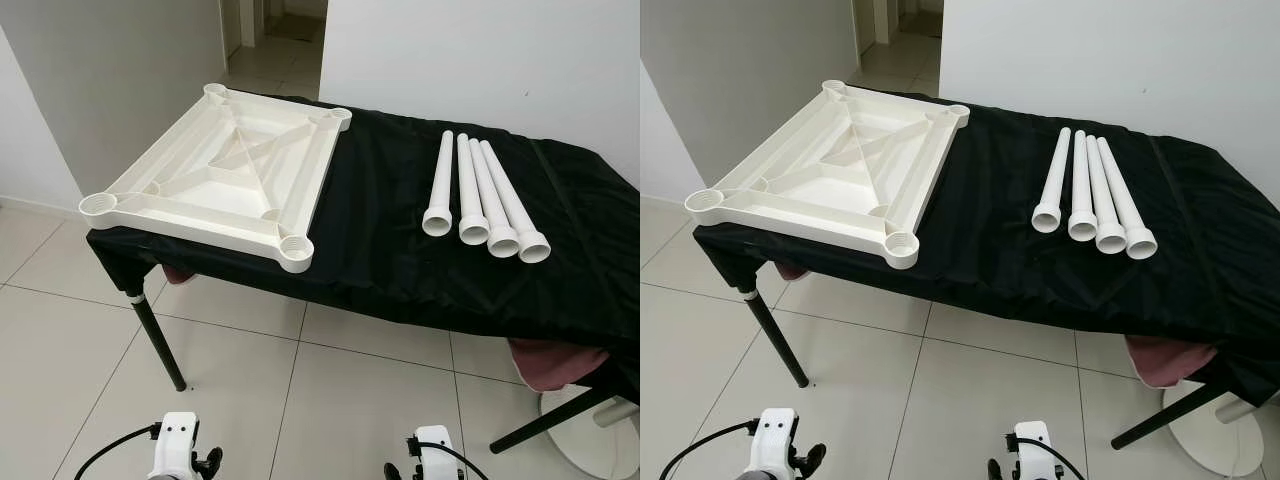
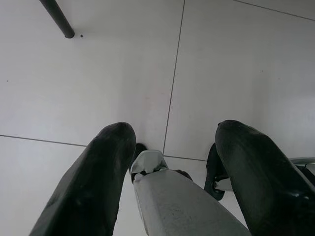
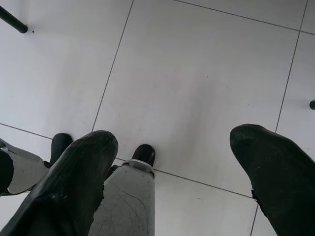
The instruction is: Building children table
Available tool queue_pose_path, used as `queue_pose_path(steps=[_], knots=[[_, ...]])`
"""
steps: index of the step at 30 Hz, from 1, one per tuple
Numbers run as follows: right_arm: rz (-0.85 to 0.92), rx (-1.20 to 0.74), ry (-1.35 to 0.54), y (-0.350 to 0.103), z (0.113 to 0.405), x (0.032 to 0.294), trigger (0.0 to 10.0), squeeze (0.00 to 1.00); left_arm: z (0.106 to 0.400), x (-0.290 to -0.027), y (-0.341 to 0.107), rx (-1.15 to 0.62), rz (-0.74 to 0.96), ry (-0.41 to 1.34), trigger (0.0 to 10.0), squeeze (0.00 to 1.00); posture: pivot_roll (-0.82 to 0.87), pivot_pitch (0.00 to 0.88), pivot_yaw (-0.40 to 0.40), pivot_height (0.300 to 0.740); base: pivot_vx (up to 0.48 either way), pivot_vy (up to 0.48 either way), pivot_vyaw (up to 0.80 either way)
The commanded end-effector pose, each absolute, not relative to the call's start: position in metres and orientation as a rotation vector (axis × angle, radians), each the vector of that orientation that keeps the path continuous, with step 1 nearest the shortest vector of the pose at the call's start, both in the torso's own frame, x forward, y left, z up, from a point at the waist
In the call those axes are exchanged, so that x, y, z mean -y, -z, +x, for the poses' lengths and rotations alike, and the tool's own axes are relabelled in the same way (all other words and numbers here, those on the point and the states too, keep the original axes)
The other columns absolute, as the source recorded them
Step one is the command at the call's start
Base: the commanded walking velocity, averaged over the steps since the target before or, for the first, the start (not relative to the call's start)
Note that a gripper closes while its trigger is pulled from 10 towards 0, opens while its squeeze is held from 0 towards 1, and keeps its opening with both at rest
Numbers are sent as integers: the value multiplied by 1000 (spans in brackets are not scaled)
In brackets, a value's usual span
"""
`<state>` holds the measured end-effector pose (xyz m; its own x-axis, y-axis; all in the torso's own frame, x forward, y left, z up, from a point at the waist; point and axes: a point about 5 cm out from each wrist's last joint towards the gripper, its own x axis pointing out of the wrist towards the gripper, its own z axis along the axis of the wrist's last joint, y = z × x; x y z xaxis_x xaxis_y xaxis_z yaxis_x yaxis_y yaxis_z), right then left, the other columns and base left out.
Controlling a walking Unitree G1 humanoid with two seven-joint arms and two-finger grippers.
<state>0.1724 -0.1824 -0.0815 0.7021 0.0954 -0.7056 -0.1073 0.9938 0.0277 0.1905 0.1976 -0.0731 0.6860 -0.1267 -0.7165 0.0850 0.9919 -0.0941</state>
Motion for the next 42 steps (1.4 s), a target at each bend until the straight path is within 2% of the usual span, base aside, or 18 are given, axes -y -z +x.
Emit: queue_pose_path(steps=[1,30,42], knots=[[-9,-808,-103,84,169,184,10000,0,185,-196,76,-832,-64,144,10000,0,73,0,-75,740,0,0,0],[-27,-794,-117,81,175,184,10000,0,193,-193,72,-782,-73,154,10000,0,83,0,-90,740,0,0,0],[-33,-793,-113,81,174,187,10000,0,197,-186,68,-736,-84,208,10000,0,77,0,-91,740,0,0,0]])
